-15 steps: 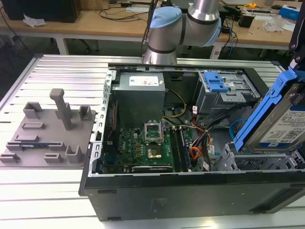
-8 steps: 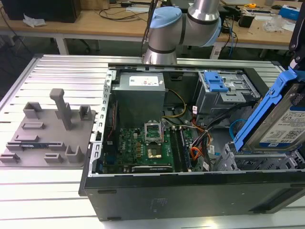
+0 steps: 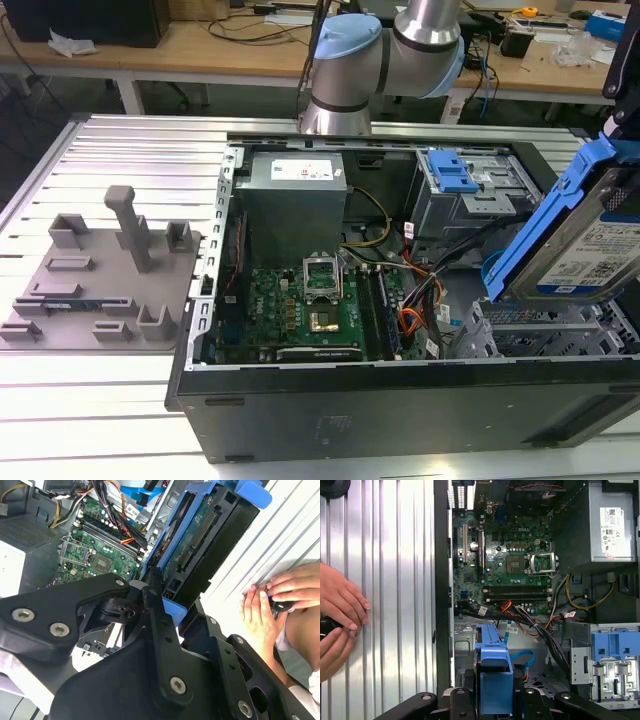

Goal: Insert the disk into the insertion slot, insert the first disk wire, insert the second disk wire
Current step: 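Insert the disk into the insertion slot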

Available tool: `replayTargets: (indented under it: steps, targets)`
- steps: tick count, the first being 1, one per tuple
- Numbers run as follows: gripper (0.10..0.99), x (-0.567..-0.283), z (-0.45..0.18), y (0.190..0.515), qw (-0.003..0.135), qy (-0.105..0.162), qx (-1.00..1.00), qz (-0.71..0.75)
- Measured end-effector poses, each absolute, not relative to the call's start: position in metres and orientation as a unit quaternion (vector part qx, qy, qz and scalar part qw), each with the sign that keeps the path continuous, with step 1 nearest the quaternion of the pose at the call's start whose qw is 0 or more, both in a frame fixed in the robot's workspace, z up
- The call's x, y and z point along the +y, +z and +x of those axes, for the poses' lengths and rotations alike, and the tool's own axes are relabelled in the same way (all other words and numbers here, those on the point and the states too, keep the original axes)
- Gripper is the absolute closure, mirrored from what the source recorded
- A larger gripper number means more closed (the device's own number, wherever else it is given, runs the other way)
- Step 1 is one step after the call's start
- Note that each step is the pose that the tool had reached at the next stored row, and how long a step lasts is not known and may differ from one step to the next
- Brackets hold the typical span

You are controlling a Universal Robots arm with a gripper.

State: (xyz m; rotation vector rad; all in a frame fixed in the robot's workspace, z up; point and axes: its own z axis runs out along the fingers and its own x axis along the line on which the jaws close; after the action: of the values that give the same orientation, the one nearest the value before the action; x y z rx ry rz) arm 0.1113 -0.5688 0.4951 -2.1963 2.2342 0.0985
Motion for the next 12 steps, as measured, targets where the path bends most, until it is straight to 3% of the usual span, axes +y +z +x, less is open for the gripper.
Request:
replayTargets:
  steps: [5,12]
  targets:
    - [0.722,-0.569,0.111,0.495,0.005,0.03,0.713,-0.701]
    - [0.722,-0.5689,0.1098,0.4944,0.02,0.015,0.711,-0.703]
